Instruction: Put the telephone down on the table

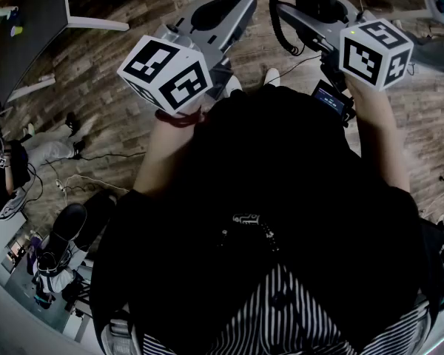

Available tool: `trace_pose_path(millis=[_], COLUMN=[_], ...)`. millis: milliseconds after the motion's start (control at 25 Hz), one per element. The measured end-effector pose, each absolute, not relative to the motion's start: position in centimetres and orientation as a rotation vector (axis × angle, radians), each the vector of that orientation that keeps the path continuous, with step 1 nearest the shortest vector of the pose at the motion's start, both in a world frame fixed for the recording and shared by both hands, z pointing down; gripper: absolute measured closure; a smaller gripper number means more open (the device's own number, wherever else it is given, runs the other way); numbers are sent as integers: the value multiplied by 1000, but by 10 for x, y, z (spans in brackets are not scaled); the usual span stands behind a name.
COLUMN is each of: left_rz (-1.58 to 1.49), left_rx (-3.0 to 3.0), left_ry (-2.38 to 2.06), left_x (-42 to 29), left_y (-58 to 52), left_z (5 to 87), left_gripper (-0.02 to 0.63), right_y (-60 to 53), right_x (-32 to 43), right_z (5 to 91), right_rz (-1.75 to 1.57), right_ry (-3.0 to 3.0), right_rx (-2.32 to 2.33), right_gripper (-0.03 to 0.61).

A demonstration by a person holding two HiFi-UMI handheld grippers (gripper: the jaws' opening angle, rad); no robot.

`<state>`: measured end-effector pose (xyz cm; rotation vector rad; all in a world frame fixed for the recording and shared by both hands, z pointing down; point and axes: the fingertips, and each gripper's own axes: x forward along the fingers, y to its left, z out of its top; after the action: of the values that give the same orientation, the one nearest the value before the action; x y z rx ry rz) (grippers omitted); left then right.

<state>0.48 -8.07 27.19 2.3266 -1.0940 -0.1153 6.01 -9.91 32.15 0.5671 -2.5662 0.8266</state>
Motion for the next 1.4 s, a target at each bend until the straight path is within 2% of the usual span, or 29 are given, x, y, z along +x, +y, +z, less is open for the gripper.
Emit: trace_pose_path(millis=[1400], left_rz=[12], left_rx=[2311], left_ry=[-1265], left_x=[0], left_y=[-88], left_z=[284], left_gripper=[604], right_y=[-95], right_x=[59], right_z=[321], right_rz=[836], right_ry=[-2611], right_rx=[386], right_gripper=[301])
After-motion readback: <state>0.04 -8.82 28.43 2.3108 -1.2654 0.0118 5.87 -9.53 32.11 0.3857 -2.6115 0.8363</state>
